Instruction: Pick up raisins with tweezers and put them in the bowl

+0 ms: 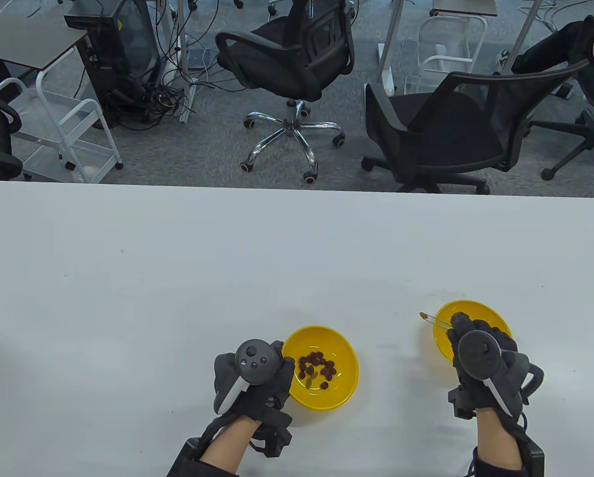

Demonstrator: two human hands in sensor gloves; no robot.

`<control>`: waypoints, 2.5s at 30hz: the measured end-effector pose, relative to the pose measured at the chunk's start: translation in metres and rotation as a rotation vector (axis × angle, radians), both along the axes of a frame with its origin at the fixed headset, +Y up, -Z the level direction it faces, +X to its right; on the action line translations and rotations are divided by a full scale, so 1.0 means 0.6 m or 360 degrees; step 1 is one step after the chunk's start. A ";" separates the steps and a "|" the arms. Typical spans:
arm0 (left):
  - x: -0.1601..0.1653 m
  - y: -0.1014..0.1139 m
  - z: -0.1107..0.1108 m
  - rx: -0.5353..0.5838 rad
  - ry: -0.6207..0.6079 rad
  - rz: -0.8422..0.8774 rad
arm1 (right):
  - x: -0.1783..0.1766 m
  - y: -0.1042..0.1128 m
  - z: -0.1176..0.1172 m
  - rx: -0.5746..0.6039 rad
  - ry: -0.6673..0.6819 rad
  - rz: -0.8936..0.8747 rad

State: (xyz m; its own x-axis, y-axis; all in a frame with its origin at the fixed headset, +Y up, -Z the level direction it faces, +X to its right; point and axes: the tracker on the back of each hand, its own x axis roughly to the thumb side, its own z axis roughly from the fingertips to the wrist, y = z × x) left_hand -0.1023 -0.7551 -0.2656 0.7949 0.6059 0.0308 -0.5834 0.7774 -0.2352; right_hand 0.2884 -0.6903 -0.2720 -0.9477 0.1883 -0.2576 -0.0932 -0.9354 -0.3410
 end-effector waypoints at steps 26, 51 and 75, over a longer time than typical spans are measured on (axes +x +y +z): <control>0.002 0.000 -0.001 -0.0007 -0.0003 -0.0004 | 0.031 -0.027 -0.016 -0.0239 -0.0304 0.0162; 0.001 -0.001 -0.001 0.0008 -0.0005 0.0011 | -0.240 -0.028 0.048 -0.0105 0.0989 0.0262; 0.009 -0.003 0.001 0.0004 -0.0044 0.0012 | -0.282 -0.060 0.060 -0.0098 0.1090 0.0444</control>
State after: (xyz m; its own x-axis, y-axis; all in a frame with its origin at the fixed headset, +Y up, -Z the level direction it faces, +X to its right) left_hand -0.0971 -0.7567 -0.2650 0.7893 0.6115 0.0545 -0.5823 0.7738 -0.2494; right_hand 0.1191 -0.7261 -0.2359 -0.9105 -0.0785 0.4059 -0.0222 -0.9711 -0.2378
